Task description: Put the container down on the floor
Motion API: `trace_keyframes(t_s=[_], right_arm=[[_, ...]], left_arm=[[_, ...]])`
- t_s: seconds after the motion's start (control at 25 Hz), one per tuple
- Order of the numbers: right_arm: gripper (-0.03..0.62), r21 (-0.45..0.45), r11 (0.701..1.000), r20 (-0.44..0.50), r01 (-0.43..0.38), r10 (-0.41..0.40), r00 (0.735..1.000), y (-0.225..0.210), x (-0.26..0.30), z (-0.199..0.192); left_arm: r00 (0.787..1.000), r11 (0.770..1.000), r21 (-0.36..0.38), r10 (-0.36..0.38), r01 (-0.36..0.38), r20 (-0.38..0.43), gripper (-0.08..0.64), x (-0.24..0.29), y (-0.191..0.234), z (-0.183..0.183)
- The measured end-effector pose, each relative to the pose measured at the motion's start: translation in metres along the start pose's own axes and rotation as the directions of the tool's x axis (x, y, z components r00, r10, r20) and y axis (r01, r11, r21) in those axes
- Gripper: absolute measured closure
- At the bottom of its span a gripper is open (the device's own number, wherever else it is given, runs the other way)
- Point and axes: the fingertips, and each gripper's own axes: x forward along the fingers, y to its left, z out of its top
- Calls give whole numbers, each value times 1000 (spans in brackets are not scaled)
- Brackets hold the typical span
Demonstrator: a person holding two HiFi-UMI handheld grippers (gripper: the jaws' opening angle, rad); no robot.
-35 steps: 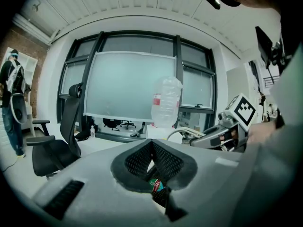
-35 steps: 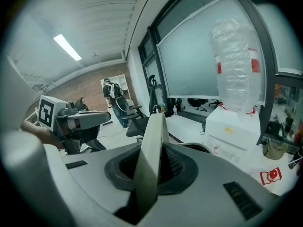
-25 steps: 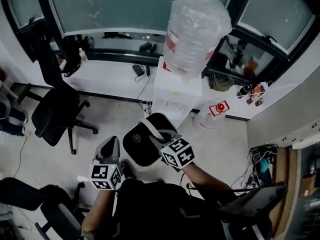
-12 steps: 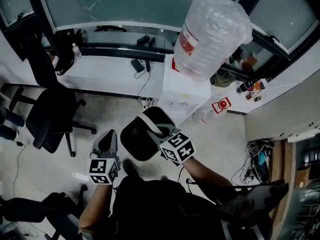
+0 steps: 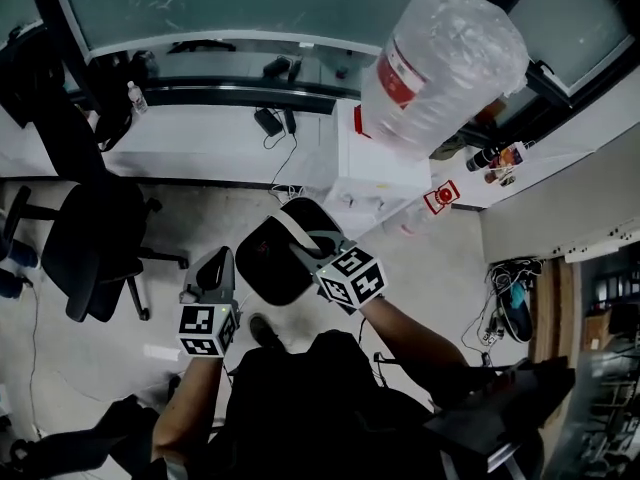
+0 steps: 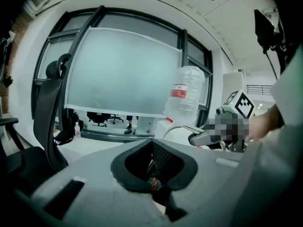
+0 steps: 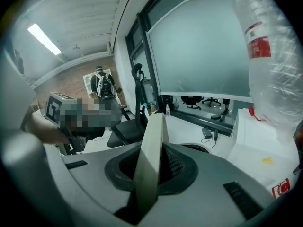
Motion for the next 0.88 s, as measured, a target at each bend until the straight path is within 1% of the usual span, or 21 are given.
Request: trace_keyframes(t_s=[0.04,0.12,0.28,0.4,0.68,0.88], right_arm=[[551,-3,1000,-2,1,-1,1000,0,7,0],[551,-16,1000,-7,-4,4,1000,-2,22,0],[551,-45,999,-34,-26,25,999,-8,53,-9],[551,-78,996,-53,-46,41,998,-20,79,-18],[551,-129,987,-104,-99,86,991,-52,140,-54],[551,-150,978,-153,-146,123,981,-76,179,-85]], left_arm=[[1000,1000,0,-6,6,-11,552,2,5,-3],[1000,1000,4,-3,3,-7,552,9,17,-7],[999,1000,-28,-6,5,-44,552,23,31,-24],[998,1000,-9,4,-5,-58,552,42,43,-36],[993,999,-12,45,-46,-108,552,82,68,-71],[989,998,-21,49,-52,-138,552,121,76,-94]])
